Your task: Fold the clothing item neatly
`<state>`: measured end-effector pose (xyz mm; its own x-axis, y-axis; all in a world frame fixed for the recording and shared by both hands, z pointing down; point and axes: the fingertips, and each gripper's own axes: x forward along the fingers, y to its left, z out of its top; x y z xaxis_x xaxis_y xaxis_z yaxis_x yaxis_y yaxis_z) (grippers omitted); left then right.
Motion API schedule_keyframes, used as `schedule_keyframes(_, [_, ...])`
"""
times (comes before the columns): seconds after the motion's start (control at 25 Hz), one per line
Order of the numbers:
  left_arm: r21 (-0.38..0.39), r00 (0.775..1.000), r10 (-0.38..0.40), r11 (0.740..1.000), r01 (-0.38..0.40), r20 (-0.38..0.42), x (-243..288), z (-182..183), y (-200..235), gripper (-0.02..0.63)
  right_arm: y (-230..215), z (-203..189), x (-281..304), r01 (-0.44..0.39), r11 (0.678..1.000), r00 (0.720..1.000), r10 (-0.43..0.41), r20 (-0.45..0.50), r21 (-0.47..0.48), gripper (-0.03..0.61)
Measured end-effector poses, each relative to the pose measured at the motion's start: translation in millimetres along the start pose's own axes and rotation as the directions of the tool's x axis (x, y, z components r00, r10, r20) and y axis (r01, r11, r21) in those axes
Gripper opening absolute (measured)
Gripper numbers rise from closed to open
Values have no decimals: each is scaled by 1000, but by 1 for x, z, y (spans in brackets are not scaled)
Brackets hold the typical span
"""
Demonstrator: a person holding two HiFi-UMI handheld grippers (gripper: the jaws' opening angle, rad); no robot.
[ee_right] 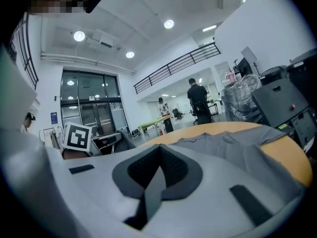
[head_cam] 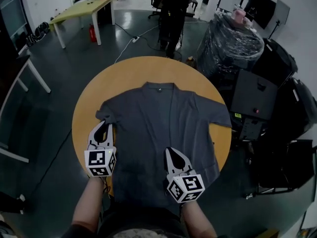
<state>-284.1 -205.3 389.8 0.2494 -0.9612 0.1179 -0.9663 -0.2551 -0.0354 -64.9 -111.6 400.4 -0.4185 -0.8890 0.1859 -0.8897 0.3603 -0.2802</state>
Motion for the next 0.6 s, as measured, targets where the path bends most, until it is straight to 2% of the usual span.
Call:
schedule_keyframes(0.24, [-12,1000,13,1000,-13,-26,12,-6,-55,37,-40,3,-21,-29,1000,999,29,-25,-4,-11])
schedule_keyframes(0.4, [-9,999,17,1000,-17,-37,14,-11,-72,37,-54,-2,-26,-35,999,999,35,-39,-3,-11])
schedule_keyframes(0.6, [-10,998,-16,1000,16,-56,13,-15,-82,37,-55,-5,-24,-12,1000,999,13,-46,7,-11])
